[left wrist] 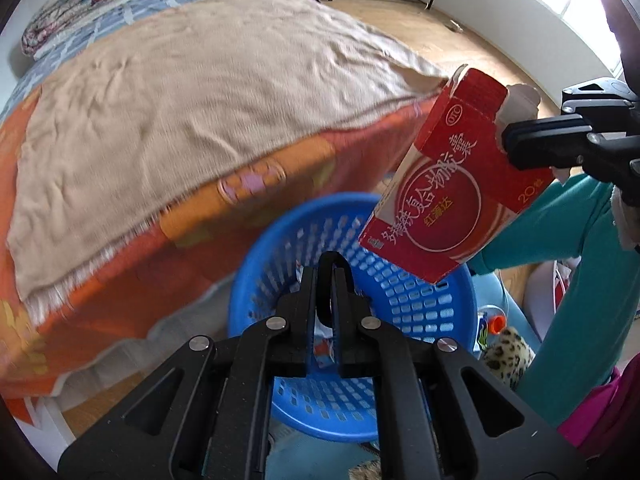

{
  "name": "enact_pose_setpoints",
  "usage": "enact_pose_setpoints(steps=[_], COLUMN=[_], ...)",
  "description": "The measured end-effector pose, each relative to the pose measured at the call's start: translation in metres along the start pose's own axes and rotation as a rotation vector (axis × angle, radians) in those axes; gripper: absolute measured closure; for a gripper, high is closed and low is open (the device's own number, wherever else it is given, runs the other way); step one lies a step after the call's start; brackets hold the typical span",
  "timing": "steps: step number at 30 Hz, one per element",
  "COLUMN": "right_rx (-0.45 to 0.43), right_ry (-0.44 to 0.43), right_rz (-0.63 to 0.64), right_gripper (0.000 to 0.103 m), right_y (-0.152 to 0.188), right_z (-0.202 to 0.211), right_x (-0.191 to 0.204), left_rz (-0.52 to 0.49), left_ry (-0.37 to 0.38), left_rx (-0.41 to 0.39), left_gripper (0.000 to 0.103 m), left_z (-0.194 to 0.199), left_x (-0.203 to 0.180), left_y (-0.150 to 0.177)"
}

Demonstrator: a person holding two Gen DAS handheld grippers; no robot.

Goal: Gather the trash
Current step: 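Carry the hair tie and red box over the blue basket with both tools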

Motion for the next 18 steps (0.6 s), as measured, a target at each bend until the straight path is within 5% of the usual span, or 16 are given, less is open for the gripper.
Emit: enact_pose_setpoints(steps=[16, 18], right_rx=[0.14, 0.156], right_ry=[-0.035, -0.045], right_rz=[-0.059, -0.072], right_gripper=[0.099, 0.099], right_y=[0.048, 0.052], right_z=[-0.022, -0.023], right_x=[0.01, 0.011], left_rz=[0.05, 0.053], left_ry=[0.002, 0.005], left_rx=[0.113, 0.118], left_gripper=[0.096, 0.084], left_z=[-0.028, -0.029], left_x=[-0.002, -0.002], left_y=[0.042, 0.044])
Point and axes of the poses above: each gripper's, at about its wrist camera, not at the fingertips, and z roughly against the way its jaws point, x to its left, y to its underside, the point moved 9 cm from there along -z, roughly the way its jaws point, and after that the axes turned 15 degrees about y, right-handed, at the moved point
